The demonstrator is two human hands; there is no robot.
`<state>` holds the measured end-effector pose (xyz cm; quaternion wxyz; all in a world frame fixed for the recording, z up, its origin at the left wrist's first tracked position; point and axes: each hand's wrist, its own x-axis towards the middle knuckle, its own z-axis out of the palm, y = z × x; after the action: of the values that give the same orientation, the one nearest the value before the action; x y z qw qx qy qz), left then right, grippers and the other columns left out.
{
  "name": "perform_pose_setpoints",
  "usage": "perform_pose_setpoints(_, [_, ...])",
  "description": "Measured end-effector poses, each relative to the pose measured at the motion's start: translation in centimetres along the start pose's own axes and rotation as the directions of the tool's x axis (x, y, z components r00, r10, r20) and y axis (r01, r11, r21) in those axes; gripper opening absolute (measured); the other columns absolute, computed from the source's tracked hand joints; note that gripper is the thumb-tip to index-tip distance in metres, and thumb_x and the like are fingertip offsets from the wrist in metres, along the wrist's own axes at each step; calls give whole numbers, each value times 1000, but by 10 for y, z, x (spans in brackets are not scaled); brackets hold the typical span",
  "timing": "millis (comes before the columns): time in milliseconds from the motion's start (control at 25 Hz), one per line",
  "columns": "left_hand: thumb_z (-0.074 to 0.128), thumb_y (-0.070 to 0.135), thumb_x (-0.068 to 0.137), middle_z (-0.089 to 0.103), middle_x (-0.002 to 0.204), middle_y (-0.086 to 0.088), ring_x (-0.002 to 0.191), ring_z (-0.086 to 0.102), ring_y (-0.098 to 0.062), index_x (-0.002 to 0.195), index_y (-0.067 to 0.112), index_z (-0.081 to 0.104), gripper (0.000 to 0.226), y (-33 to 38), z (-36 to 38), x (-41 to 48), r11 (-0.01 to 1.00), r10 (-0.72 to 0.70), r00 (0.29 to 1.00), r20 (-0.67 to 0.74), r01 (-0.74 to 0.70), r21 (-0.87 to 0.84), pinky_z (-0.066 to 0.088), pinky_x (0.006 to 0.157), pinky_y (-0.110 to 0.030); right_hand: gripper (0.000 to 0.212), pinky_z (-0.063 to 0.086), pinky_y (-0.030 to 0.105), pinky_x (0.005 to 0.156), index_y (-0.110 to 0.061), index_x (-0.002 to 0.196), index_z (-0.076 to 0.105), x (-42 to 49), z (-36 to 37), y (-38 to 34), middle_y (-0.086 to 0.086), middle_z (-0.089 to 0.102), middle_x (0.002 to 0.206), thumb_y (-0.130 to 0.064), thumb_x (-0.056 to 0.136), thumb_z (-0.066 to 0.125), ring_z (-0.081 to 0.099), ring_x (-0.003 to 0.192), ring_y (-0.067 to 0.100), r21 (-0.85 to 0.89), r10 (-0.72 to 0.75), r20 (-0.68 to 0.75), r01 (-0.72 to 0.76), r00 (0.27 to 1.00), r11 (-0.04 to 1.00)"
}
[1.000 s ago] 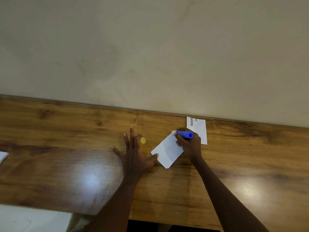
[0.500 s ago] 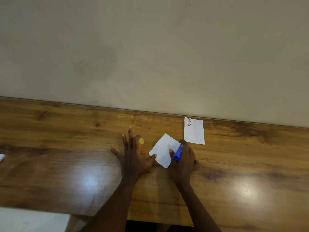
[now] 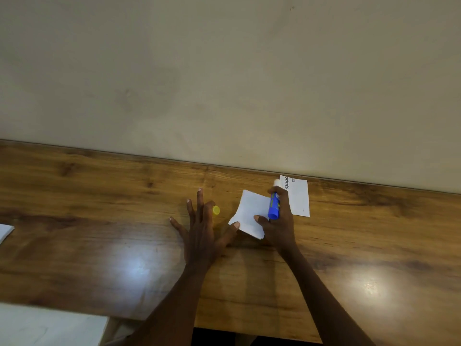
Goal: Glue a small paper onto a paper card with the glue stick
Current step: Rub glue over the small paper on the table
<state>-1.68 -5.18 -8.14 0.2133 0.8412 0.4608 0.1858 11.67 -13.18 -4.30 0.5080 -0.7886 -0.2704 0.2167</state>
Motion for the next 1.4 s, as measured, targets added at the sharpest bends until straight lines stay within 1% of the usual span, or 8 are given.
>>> perform_pose_setpoints(120, [22, 81, 63, -15, 148, 11, 142, -8, -27, 123, 33, 13, 77, 0, 0, 1, 999, -19, 1000, 11, 20, -40, -17, 101, -65, 67, 37, 13, 80, -11, 122, 35, 22, -17, -13, 12, 41, 131, 8, 67, 68, 41, 104, 13, -179, -104, 350, 175, 931, 968])
perform_pose_setpoints(320, [50, 72, 60, -19, 146, 10, 138, -13, -24, 123, 31, 14, 82, -1, 4, 2, 999, -22, 999, 44, 21, 40, -11, 102, -68, 74, 39, 26, 87, -19, 124, 33, 35, -13, -16, 10, 40, 134, 2, 66, 72, 42, 103, 13, -323, -43, 566, 270, 823, 907])
perform_pose_setpoints(520, [57, 61, 58, -17, 145, 7, 137, -14, -24, 121, 31, 14, 81, 0, 3, 3, 998, -22, 999, 41, 20, 53, -12, 102, -67, 62, 40, 33, 96, -20, 117, 43, 22, -1, -3, 3, 50, 122, -30, 64, 72, 49, 107, 15, -302, -180, 375, 303, 910, 904])
perform_pose_setpoints(640, [56, 61, 58, -15, 147, 6, 140, -7, -29, 121, 30, 17, 80, -2, 4, 3, 998, -6, 1000, 28, 4, 62, -10, 101, -69, 34, 44, 7, 58, -20, 101, 53, 5, 12, -3, 3, 59, 86, -40, 73, 52, 56, 65, 1, 150, -127, 163, 103, 978, 983])
perform_pose_setpoints(760, [56, 60, 59, -14, 148, 4, 138, -9, -27, 121, 29, 18, 80, -3, 5, 2, 997, 3, 1000, 20, -4, 76, -8, 101, -70, 27, 45, 12, 46, -15, 102, 54, -3, 25, 7, 5, 61, 68, -28, 79, 50, 57, 48, 5, 375, -14, 143, -41, 990, 926])
perform_pose_setpoints(880, [56, 61, 58, -14, 147, 4, 136, -11, -25, 121, 30, 17, 81, -4, 5, 3, 997, -1, 1000, 29, -1, 75, -8, 101, -70, 29, 47, 9, 49, 2, 98, 57, -3, 27, 15, 0, 62, 74, -14, 75, 59, 60, 50, 3, 335, -3, 127, -40, 992, 941])
perform_pose_setpoints(1160, [51, 64, 59, -19, 146, 9, 139, -11, -24, 118, 30, 17, 77, 0, 1, 2, 999, -10, 998, 54, 7, 54, -8, 101, -70, 22, 41, 7, 44, -16, 65, 55, 1, 29, 15, 3, 54, 57, 1, 77, 62, 52, 41, 0, 243, 86, 71, -101, 994, 965])
perform_pose_setpoints(1400, [40, 71, 55, -15, 148, 7, 137, -11, -23, 120, 29, 19, 80, -2, 2, 0, 999, 5, 1000, 31, -6, 50, -6, 101, -71, 17, 43, 7, 45, -15, 67, 56, 1, 31, 13, 5, 57, 55, -4, 79, 62, 54, 40, 0, 252, 71, 106, -96, 992, 963])
